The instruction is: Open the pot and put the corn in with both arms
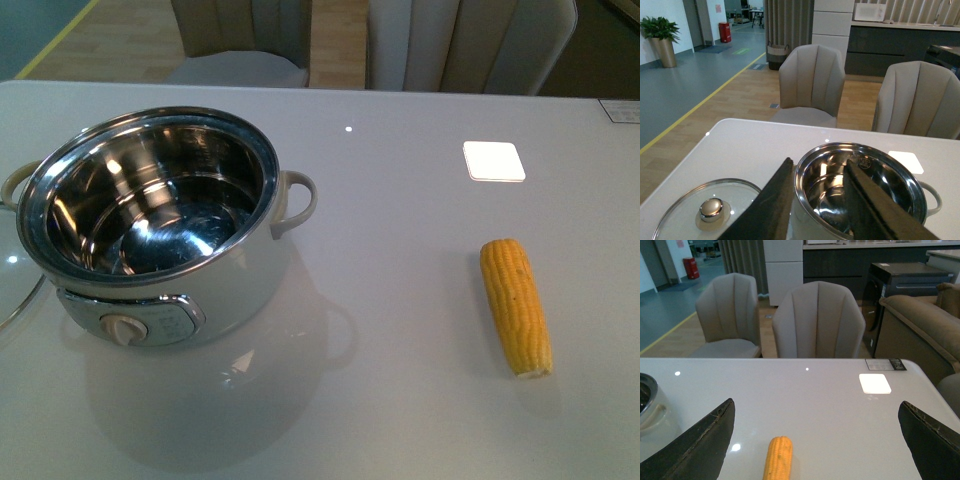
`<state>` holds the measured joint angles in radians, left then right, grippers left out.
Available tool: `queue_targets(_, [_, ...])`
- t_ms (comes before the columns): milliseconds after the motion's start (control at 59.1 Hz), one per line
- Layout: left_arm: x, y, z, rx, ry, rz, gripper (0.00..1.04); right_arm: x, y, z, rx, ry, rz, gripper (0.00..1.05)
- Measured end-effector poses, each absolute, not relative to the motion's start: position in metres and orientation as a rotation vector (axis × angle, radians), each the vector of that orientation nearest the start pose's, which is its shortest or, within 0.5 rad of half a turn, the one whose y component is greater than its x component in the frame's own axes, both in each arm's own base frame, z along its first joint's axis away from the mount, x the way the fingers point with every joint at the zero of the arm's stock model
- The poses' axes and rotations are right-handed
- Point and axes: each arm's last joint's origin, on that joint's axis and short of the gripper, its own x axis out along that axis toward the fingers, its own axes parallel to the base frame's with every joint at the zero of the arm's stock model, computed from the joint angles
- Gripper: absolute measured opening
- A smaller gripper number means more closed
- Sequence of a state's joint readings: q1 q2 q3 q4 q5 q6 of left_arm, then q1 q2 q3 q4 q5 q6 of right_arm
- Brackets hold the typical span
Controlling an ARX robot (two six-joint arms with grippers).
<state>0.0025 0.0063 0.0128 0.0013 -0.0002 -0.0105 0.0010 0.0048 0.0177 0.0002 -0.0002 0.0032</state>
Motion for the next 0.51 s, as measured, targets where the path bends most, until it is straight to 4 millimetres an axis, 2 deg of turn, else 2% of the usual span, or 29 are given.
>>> queue_targets(68, [0.0973,0.0002,0.1675,-0.01,-0.008,0.003,0.54,0.0969,0.0001,0.1692,0.003,-0.013,0.001,0.96])
queue_targets(322, [0.0973,0.0002,0.1675,-0.01,-0.008,0.003,0.98,0.0969,0.0001,0.1692,0.003,-0.013,0.001,0.96])
queue_targets(457, [0.0973,0.0002,0.1675,-0.008,-0.008,0.003,0.98,0.0971,0.0001,0.169,0.01,-0.002,0.005,0.96])
queue_targets(508, [0.0973,0.0003,0.1675,-0.008,-0.007,0.003,0.98,0.098,0.0008,0.1689,0.083,0.248,0.031,0.96])
